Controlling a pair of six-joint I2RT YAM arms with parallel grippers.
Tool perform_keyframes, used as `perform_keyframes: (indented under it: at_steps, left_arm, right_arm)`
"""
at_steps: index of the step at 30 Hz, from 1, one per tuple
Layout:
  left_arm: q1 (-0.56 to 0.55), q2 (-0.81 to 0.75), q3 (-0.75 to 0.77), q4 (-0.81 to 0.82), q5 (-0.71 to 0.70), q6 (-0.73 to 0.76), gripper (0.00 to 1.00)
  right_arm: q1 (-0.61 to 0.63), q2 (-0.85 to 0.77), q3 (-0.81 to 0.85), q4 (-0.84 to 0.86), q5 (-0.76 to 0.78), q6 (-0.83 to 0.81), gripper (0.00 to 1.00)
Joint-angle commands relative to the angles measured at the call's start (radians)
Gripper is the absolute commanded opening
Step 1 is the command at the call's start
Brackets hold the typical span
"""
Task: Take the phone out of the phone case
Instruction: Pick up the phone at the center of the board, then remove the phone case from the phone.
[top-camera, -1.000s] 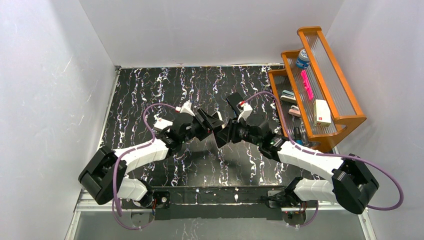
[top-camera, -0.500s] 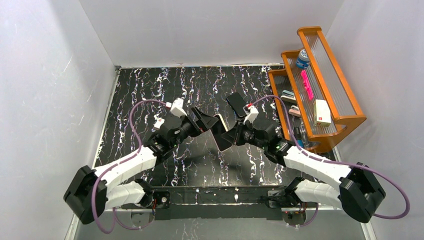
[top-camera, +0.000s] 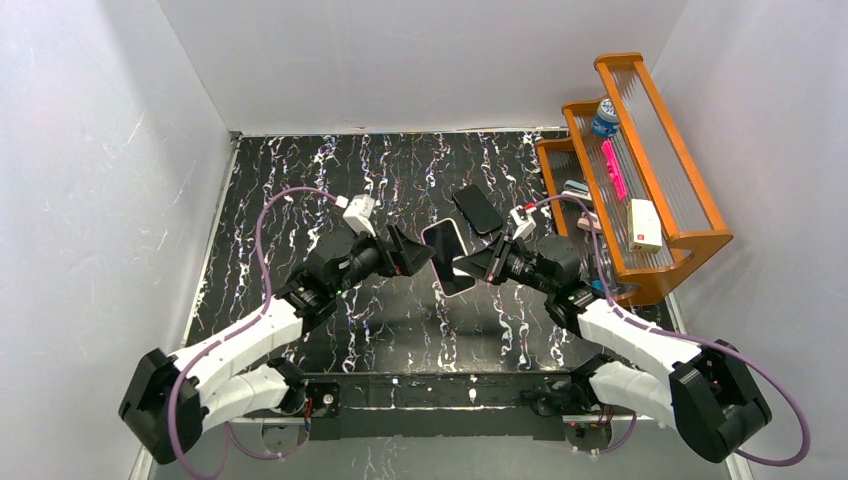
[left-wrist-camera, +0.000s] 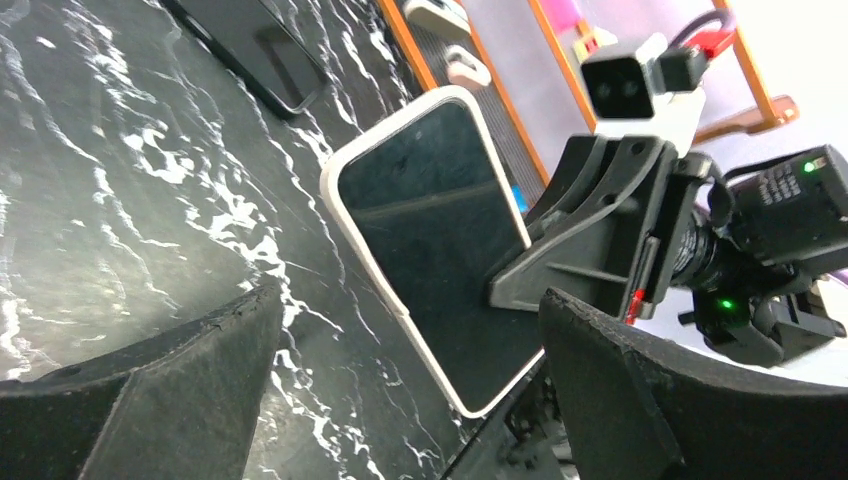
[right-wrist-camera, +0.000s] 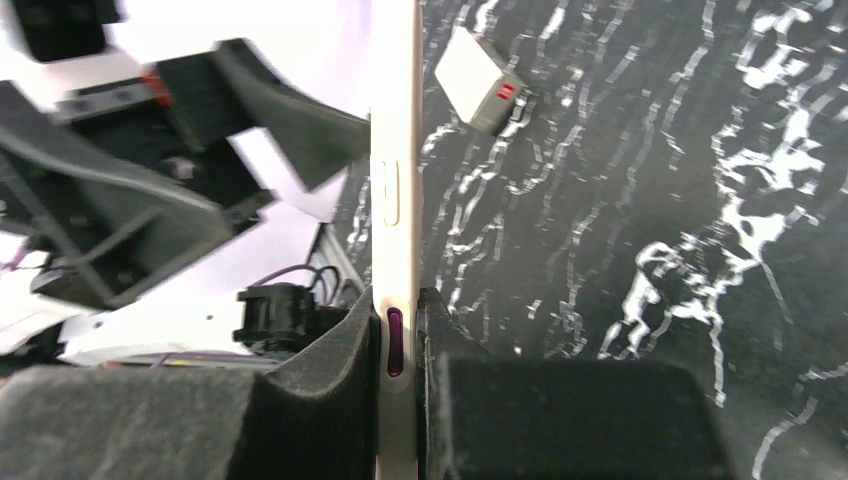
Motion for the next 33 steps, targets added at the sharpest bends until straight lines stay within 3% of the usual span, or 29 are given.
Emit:
perform_keyframes:
  at_steps: [1,4,12,18,21,24,26,27,29,33]
  left_arm:
    - [0.058,0.103,-0.057,0.274,0.254,-0.164,0.96]
    - [0.093,0.182,-0.082,0.515,0.377,-0.344,0.95]
    - [0.092,0.226,-0.058,0.545,0.435,-0.362,0.92]
    - [0.087,0.255,-0.053,0.562,0.482,-0.377,0.78]
    - [0.087,0.241,-0.056,0.566,0.475,-0.376,0.64]
    - [0.087,0.226,-0.063,0.568,0.446,-0.381,0.26]
    - [0.087,0.216,-0.07,0.568,0.432,-0.385,0.09]
    - [0.087,0.212,-0.073,0.568,0.428,-0.387,0.02]
    - [0.087,0.199,-0.082,0.568,0.406,-0.396,0.0]
    - [0.089,0.147,-0.119,0.569,0.302,-0.418,0.0]
  right_arm:
    - [-0.013,-0.051,0.004,0.221,-0.099,0.076,0.01]
    - [-0.015,-0.057,0.004,0.23,-0.128,0.087,0.01]
    - [-0.015,-0.045,0.018,0.258,-0.175,0.105,0.01]
    - [-0.015,0.003,0.02,0.337,-0.204,0.139,0.01]
    - [-0.015,0.008,0.023,0.334,-0.204,0.136,0.01]
    - [-0.015,0.013,0.025,0.329,-0.215,0.131,0.01]
    - [-0.015,0.011,0.023,0.326,-0.214,0.129,0.02]
    - [-0.015,0.005,0.02,0.323,-0.207,0.129,0.08]
    - [-0.014,-0.008,0.011,0.311,-0.189,0.124,0.26]
    - [-0.014,-0.044,0.003,0.266,-0.169,0.094,0.74]
